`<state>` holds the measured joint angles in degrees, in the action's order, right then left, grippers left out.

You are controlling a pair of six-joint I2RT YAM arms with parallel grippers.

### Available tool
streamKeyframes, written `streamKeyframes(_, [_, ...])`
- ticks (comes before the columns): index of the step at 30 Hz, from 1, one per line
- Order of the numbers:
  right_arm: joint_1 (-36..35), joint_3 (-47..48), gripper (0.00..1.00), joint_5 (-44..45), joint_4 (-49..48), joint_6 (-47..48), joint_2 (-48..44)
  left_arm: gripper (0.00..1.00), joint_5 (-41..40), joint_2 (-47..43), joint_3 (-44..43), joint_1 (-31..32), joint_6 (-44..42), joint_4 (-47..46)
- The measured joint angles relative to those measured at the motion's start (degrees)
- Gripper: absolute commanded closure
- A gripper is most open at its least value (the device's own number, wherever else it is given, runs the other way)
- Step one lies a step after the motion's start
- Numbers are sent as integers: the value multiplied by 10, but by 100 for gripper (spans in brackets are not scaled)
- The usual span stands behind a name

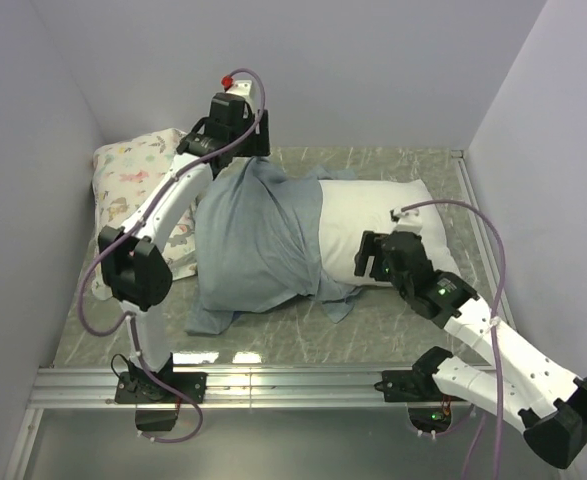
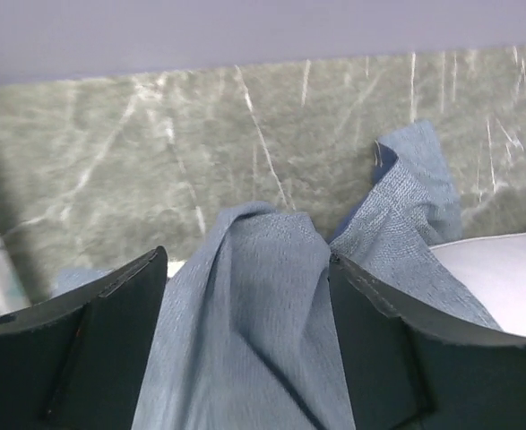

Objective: Remove the pillowcase from the pillow

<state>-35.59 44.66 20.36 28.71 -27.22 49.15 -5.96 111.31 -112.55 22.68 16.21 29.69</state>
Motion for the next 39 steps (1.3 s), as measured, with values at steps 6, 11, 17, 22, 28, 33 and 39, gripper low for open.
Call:
streamKeyframes(6, [-61,-52,14,25,10,-37,14,21,-95,-140,106,56,10,-15])
streamKeyframes(11, [-90,-76,15,43,-21,-76,71,20,-155,-347,344,158,55,-72])
streamKeyframes(17, [-93,-83,78,71,-58,-102,106,20,-197,-495,570,247,136,-85])
streamKeyframes(22, [-94,-65,100,90,-59,-109,109,18,-214,-529,667,294,195,-75])
streamKeyframes(28, [-94,-19,100,100,-32,-101,109,15,-240,-535,683,347,242,-71])
streamKeyframes(33, [-94,32,100,102,-3,-87,108,15,-266,-509,685,363,266,-72])
streamKeyframes(39, [-95,98,100,101,45,-60,102,78,-346,-440,646,381,281,-16])
